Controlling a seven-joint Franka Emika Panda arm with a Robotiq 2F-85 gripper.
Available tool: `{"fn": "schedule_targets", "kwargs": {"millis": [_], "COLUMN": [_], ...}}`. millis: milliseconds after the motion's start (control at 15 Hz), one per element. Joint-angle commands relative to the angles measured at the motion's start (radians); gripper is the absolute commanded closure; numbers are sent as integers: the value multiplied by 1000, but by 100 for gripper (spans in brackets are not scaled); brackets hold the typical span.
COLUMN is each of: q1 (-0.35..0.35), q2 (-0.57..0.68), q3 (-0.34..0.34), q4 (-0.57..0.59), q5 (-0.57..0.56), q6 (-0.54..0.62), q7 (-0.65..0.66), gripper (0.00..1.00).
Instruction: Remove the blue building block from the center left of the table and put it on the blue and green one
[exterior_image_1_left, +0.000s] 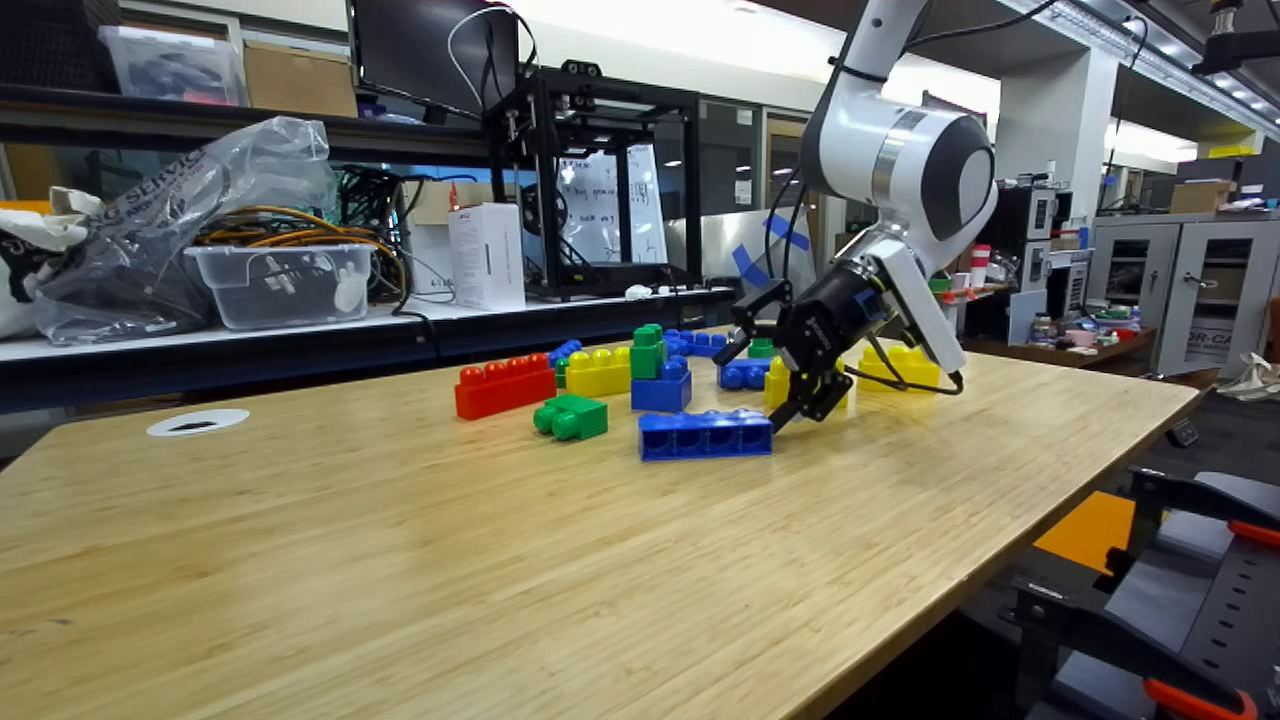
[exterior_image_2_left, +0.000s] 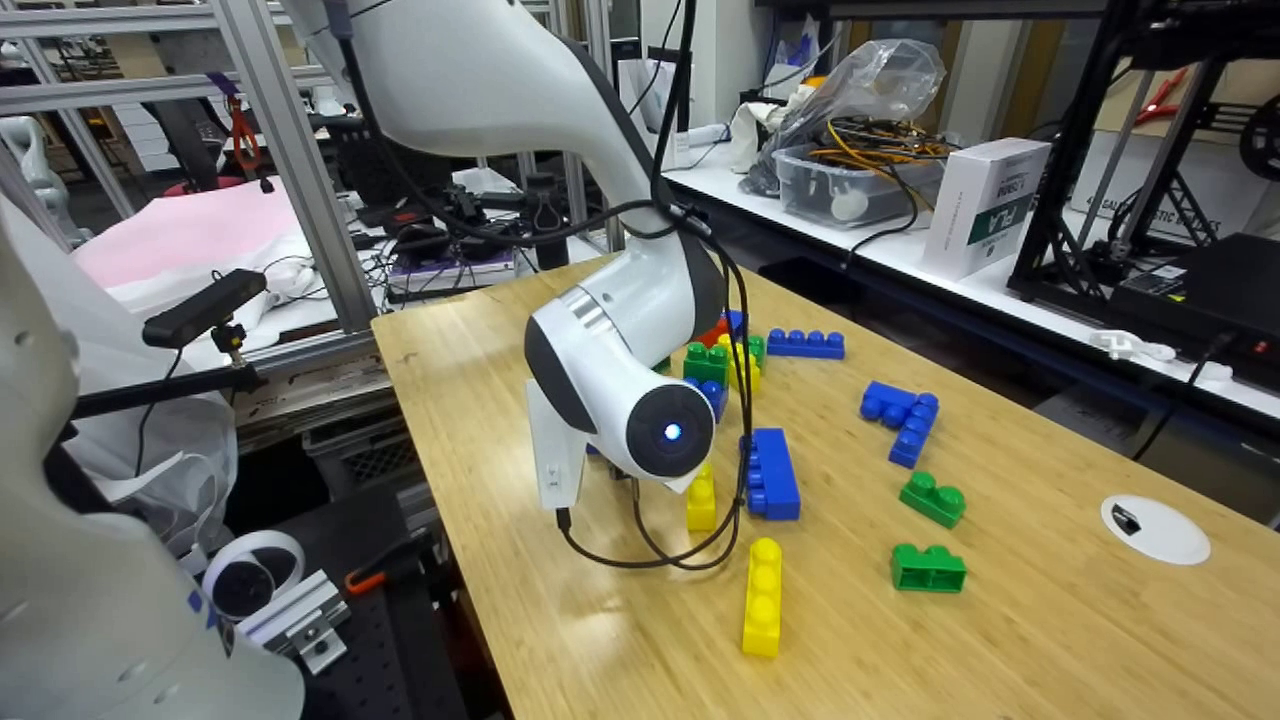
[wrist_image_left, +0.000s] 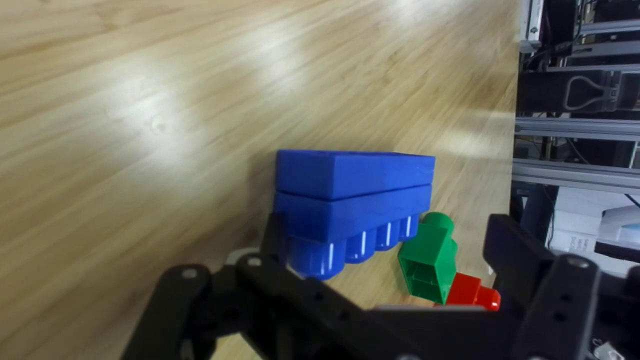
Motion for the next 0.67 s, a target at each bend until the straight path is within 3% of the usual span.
{"fn": "schedule_targets", "kwargs": {"millis": [0,600], "q1": [24,67], "q2": [-39,-59], "q3": [-12,-11], "q4": [-37,-55], "q5": [84,216], "q6": [33,94], "q7": [-74,-170], "gripper": [0,0]}}
